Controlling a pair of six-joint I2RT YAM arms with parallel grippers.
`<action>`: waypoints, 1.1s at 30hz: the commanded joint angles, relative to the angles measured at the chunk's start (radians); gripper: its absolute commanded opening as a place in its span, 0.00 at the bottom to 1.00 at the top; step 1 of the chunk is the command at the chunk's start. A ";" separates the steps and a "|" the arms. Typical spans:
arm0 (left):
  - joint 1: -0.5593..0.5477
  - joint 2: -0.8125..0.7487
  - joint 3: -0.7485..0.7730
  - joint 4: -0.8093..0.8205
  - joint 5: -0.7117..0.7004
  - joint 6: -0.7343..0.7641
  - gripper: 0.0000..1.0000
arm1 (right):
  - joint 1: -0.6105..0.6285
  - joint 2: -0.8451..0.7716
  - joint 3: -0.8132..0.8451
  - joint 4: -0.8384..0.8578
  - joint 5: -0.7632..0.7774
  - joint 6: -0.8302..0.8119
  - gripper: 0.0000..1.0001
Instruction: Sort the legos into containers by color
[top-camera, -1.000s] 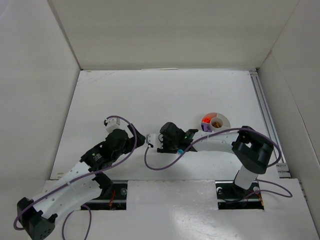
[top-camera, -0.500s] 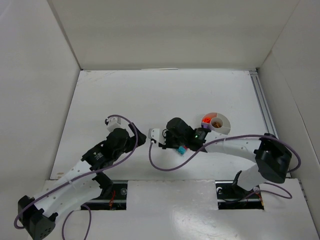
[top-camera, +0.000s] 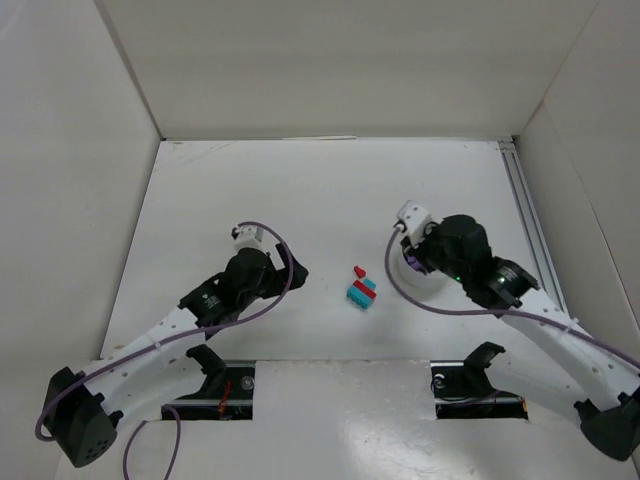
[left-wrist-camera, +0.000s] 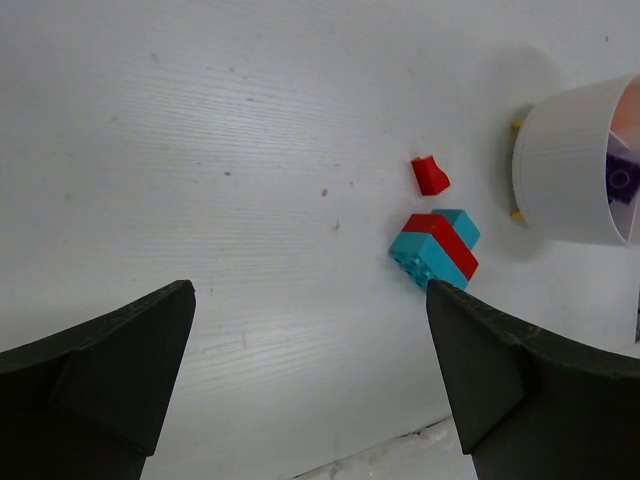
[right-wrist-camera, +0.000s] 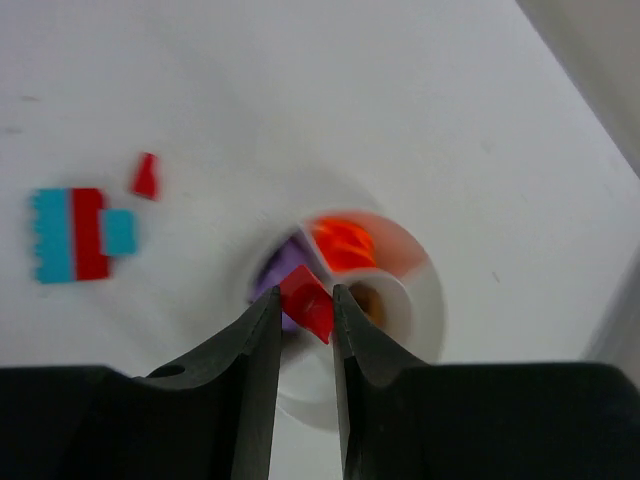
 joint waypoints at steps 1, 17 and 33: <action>-0.001 0.059 -0.019 0.176 0.146 0.121 1.00 | -0.178 -0.117 -0.035 -0.157 0.034 0.083 0.21; -0.284 0.461 0.185 0.261 0.053 0.339 1.00 | -0.487 -0.113 -0.143 -0.053 -0.271 -0.011 0.23; -0.304 0.650 0.317 0.301 0.048 0.426 1.00 | -0.496 -0.123 -0.154 -0.071 -0.242 -0.056 0.42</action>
